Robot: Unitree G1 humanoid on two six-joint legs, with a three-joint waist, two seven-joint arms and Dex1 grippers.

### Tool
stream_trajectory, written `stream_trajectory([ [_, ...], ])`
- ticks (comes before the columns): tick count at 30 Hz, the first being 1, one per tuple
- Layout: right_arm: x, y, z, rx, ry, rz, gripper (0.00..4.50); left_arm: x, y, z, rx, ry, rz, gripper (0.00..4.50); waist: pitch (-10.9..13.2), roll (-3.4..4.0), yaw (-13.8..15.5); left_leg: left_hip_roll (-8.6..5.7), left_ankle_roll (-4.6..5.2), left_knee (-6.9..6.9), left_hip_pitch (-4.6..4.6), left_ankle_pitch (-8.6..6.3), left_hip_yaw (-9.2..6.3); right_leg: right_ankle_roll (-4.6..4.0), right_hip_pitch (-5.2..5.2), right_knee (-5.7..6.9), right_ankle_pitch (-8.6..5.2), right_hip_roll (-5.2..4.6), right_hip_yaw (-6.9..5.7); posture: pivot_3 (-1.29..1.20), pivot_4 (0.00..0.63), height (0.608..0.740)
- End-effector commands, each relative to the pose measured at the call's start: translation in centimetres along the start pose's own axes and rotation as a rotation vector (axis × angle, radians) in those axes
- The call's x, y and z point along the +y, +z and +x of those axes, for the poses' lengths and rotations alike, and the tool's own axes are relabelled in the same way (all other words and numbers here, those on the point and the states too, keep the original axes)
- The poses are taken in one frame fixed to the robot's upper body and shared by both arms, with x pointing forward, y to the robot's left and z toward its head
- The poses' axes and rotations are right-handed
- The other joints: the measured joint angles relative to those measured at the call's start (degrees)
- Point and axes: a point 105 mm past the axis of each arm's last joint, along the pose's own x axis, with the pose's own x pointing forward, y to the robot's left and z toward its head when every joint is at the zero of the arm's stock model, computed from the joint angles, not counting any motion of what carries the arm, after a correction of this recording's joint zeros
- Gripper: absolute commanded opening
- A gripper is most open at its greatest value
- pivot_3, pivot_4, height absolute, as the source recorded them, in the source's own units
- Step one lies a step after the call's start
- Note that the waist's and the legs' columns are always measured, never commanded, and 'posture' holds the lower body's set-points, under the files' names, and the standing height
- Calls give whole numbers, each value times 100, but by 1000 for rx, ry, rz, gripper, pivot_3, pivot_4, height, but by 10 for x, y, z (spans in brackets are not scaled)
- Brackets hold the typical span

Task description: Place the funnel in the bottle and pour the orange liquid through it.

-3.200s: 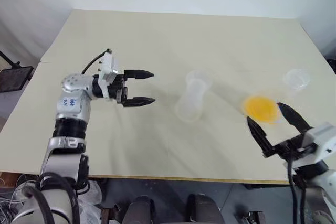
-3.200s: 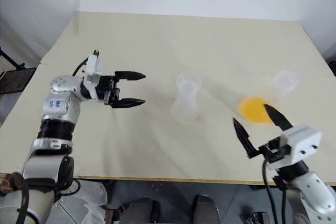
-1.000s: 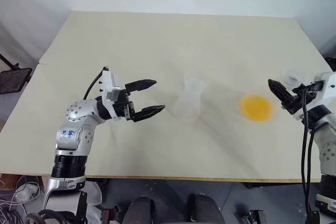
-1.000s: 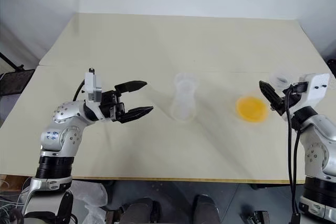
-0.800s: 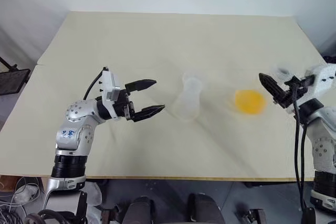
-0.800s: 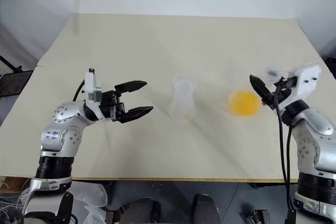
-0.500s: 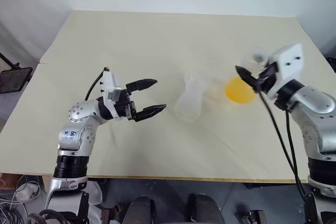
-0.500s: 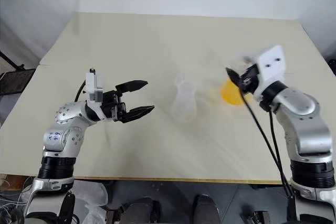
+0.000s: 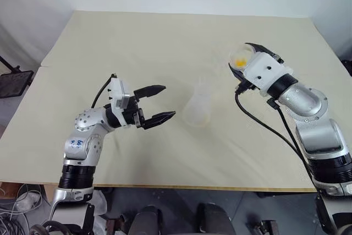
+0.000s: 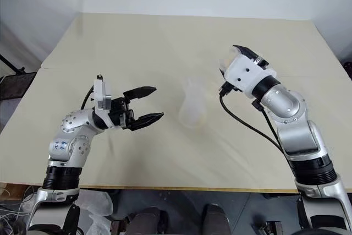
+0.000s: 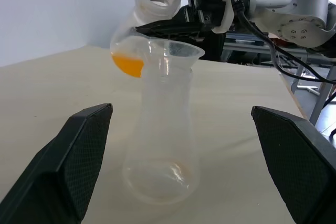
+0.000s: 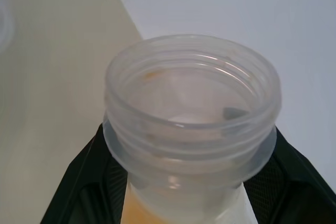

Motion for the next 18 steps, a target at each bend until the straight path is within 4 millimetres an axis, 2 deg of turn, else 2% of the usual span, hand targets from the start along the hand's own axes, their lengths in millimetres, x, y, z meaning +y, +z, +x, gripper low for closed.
stream_trajectory([
  [1, -14, 22, 4, -92, -65, -131, 2472, 0, 2, 2, -13, 12, 24, 4500, 0, 0, -10, 0, 0, 0, 0, 0, 0, 0, 0, 0, 0, 0, 0, 0, 150, 740],
  [13, -1, 38, 10, -175, -54, -387, 2472, 1, 2, 4, -19, 25, 22, 4500, 0, 0, -24, 1, 0, -1, 0, 0, -4, 0, 0, 0, 0, 0, 0, 0, 150, 740],
  [18, -2, 39, 10, -185, -63, -415, 2472, 5, 3, 1, -21, 61, 27, 4500, 0, 0, -51, 1, 0, -1, 0, 0, -10, 0, 0, 0, 0, 0, 0, 0, 150, 740],
])
